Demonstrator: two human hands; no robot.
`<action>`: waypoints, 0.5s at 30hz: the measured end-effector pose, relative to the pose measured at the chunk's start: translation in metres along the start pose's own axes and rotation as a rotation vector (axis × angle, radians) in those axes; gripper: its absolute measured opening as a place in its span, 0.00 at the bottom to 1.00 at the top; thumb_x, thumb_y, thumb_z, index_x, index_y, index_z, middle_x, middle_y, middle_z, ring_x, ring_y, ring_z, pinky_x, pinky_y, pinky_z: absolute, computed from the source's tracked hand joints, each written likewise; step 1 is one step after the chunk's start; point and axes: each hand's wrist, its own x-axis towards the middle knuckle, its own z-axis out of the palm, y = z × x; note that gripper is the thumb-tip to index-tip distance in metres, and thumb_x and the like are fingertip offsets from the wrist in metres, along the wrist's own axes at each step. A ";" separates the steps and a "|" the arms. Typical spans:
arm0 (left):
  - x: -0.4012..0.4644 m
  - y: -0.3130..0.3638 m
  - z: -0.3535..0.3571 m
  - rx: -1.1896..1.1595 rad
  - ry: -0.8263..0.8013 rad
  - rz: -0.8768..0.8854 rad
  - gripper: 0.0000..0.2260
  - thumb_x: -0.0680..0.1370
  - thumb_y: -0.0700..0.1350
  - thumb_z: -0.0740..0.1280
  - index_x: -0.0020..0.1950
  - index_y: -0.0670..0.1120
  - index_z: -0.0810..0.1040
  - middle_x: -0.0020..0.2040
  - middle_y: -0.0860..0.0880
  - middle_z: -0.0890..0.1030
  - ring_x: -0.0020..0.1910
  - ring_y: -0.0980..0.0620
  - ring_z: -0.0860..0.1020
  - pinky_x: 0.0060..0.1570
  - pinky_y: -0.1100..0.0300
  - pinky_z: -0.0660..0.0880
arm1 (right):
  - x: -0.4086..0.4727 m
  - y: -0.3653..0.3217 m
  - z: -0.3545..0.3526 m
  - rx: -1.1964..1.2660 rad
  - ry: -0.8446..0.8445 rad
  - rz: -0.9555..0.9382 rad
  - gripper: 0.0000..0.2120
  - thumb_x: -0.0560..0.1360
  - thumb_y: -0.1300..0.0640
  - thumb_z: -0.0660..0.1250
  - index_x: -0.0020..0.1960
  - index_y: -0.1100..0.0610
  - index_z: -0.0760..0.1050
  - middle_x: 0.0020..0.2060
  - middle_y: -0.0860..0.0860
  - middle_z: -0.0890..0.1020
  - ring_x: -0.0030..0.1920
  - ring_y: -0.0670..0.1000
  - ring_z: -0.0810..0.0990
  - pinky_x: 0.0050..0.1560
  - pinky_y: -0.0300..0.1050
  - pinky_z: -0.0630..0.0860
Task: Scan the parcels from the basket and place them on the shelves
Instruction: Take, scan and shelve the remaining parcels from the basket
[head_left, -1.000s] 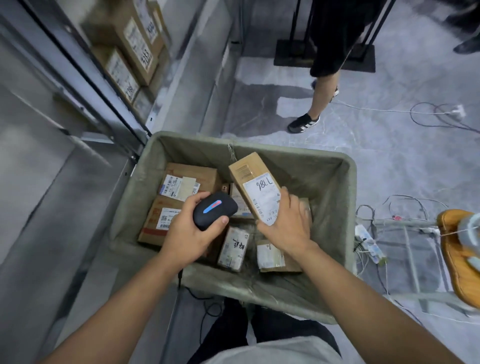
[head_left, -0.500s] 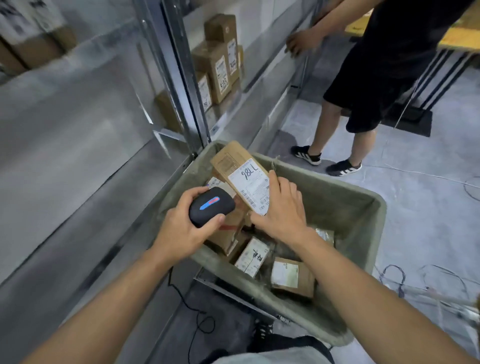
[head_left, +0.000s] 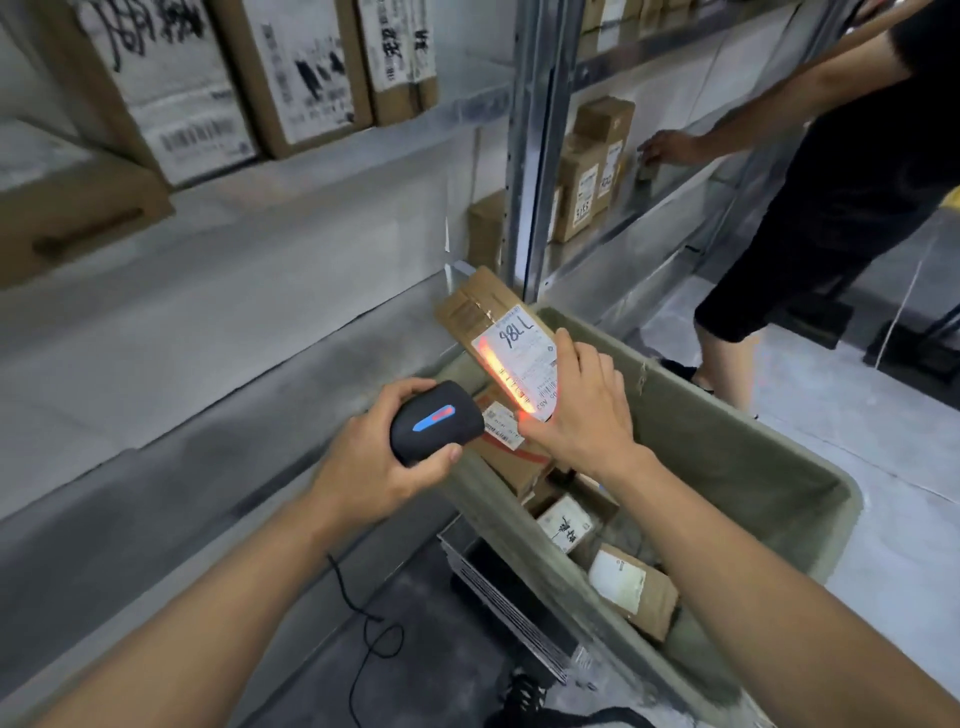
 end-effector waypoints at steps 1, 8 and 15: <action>-0.006 -0.001 -0.005 0.003 0.012 0.000 0.30 0.65 0.66 0.73 0.65 0.63 0.71 0.55 0.70 0.80 0.50 0.65 0.81 0.48 0.73 0.74 | -0.002 -0.006 -0.002 0.003 -0.002 -0.005 0.54 0.64 0.32 0.67 0.80 0.58 0.52 0.66 0.55 0.69 0.62 0.57 0.67 0.63 0.53 0.66; -0.038 -0.005 -0.025 0.002 0.071 -0.002 0.30 0.66 0.66 0.73 0.65 0.64 0.70 0.54 0.67 0.81 0.50 0.62 0.82 0.50 0.63 0.78 | -0.014 -0.035 -0.007 -0.009 0.033 -0.064 0.54 0.66 0.32 0.70 0.80 0.58 0.52 0.67 0.55 0.69 0.63 0.56 0.67 0.63 0.52 0.67; -0.056 0.004 -0.037 -0.067 0.177 0.025 0.27 0.65 0.64 0.73 0.63 0.66 0.72 0.55 0.69 0.81 0.52 0.63 0.82 0.49 0.72 0.75 | -0.024 -0.046 -0.020 0.022 0.107 -0.035 0.54 0.66 0.33 0.72 0.80 0.59 0.53 0.67 0.56 0.69 0.64 0.56 0.68 0.66 0.53 0.67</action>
